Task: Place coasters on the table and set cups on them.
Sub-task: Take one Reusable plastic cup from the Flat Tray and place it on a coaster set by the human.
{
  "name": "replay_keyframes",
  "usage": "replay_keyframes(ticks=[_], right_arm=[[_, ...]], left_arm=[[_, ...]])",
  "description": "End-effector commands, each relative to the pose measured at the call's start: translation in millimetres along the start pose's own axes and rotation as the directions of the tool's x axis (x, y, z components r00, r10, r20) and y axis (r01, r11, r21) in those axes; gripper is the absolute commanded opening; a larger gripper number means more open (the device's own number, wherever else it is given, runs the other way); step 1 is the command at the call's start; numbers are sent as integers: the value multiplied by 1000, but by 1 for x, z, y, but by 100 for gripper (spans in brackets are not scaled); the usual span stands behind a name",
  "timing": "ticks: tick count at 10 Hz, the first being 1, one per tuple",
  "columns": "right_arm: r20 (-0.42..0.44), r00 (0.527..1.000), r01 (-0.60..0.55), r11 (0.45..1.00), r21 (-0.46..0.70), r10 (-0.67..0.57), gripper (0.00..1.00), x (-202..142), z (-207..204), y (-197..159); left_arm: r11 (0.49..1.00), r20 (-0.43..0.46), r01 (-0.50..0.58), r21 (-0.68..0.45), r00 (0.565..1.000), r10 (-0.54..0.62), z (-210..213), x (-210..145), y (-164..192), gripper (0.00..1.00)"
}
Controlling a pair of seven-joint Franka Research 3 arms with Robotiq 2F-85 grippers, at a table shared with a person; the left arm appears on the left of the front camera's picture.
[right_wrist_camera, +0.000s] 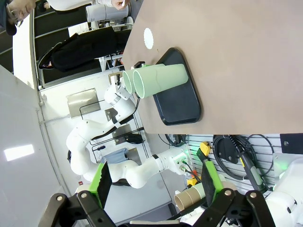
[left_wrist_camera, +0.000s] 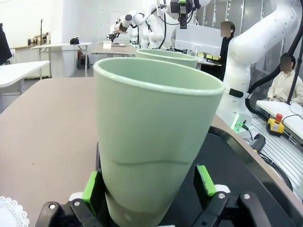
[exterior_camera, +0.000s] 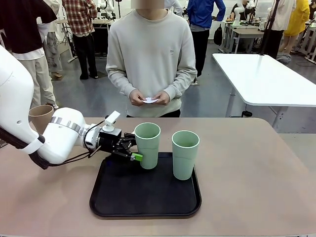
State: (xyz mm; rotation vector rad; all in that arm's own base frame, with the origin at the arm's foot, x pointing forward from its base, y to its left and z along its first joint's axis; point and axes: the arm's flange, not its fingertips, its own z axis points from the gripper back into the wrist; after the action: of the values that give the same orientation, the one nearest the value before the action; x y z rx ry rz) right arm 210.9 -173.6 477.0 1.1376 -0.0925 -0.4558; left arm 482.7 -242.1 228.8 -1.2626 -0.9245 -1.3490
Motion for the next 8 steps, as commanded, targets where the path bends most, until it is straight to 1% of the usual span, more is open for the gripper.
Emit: replay_keyframes(ticks=[1,5,8], right_arm=[[-2,1000,-8,1000,12,8,100,-1,0,-1],[-2,1000,-8,1000,12,8,100,-1,0,-1],[-2,1000,-8,1000,12,8,100,-1,0,-1]], left_arm=[[999,7,44,-15,999,-44,-11,-7,6,100],[999,17,41,-32,999,-40,-18,-11,9,100],[996,17,74,-40,997,-73,-14,-8,7,9]])
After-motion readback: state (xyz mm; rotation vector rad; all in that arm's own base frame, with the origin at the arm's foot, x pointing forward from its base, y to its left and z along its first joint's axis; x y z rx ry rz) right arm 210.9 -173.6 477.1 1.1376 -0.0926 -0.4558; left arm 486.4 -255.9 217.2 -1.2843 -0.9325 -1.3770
